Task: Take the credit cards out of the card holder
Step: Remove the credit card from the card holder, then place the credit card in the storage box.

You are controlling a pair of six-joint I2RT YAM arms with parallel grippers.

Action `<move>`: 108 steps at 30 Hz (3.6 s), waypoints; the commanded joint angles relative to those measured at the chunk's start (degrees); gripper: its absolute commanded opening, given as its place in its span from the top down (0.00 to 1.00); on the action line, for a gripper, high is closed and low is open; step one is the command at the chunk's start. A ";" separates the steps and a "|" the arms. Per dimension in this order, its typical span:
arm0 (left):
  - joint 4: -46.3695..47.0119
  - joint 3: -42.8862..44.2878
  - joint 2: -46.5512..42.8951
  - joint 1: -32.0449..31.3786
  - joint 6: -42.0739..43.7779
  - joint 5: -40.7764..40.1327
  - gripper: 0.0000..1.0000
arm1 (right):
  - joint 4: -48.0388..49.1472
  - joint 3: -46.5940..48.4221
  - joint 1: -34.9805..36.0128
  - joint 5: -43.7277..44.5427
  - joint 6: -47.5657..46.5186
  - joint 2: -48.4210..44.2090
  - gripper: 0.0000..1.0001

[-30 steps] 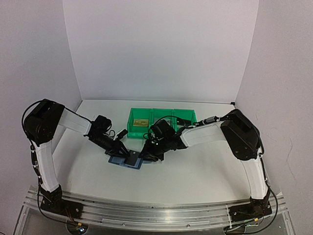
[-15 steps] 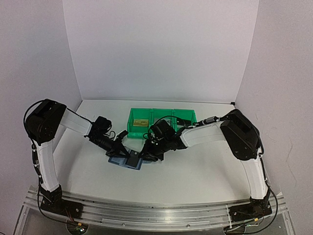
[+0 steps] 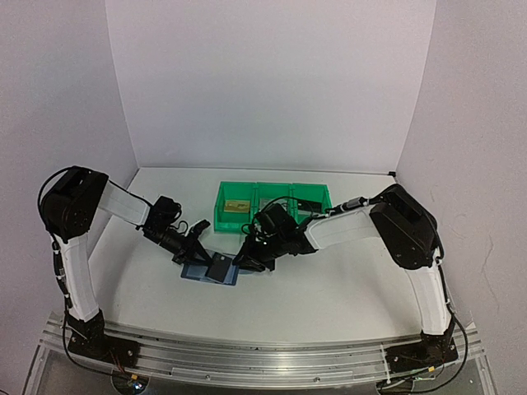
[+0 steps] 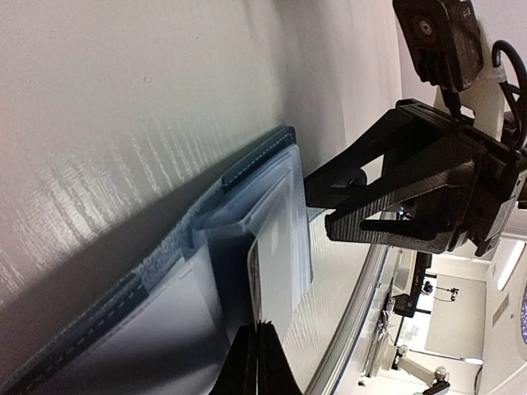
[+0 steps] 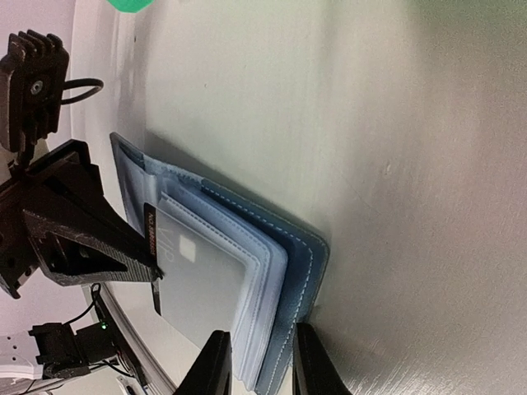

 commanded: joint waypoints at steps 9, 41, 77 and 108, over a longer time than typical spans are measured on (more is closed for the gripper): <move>-5.13 2.34 -2.22 3.61 5.93 -3.13 1.00 | -6.51 -3.61 -0.16 3.28 0.11 4.39 0.76; -15.96 8.66 -10.94 9.22 15.64 -1.12 1.00 | -6.55 7.38 -0.56 3.13 -8.48 -2.63 0.57; -5.09 7.61 -16.44 8.72 -2.64 11.96 1.00 | 40.70 -1.60 -0.46 -11.46 4.36 -2.14 0.47; -53.02 23.57 -13.05 7.34 70.80 16.22 0.13 | -19.85 13.40 1.12 -14.71 -57.49 -9.84 1.00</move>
